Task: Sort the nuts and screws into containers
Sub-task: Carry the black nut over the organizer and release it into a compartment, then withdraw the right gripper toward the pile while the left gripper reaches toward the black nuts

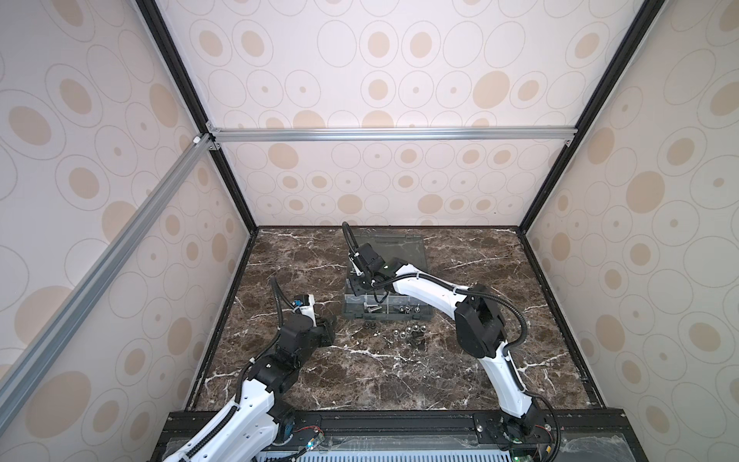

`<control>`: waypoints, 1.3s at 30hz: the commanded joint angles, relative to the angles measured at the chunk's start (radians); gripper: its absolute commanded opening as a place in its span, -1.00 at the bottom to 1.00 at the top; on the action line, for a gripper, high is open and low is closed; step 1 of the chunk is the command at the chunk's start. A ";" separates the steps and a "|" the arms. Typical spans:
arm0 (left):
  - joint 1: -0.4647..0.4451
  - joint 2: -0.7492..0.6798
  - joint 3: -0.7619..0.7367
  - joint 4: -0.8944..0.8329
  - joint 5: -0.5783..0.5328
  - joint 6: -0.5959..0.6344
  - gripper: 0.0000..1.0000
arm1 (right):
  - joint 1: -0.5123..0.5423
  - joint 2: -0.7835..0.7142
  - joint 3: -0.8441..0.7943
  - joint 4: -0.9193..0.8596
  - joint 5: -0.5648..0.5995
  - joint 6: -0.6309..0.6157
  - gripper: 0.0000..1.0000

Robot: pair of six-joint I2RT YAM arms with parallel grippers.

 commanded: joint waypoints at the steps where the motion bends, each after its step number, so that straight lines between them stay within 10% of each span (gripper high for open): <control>1: 0.007 -0.004 -0.001 0.016 0.006 -0.019 -0.02 | -0.008 0.019 0.030 -0.031 -0.002 0.001 -0.21; 16: 0.005 0.004 0.000 0.026 0.030 -0.019 -0.02 | -0.009 -0.111 -0.070 -0.006 -0.003 0.002 -0.12; 39: -0.012 0.150 -0.026 0.151 0.142 -0.054 -0.09 | 0.005 -0.637 -0.805 0.139 0.040 0.167 -0.10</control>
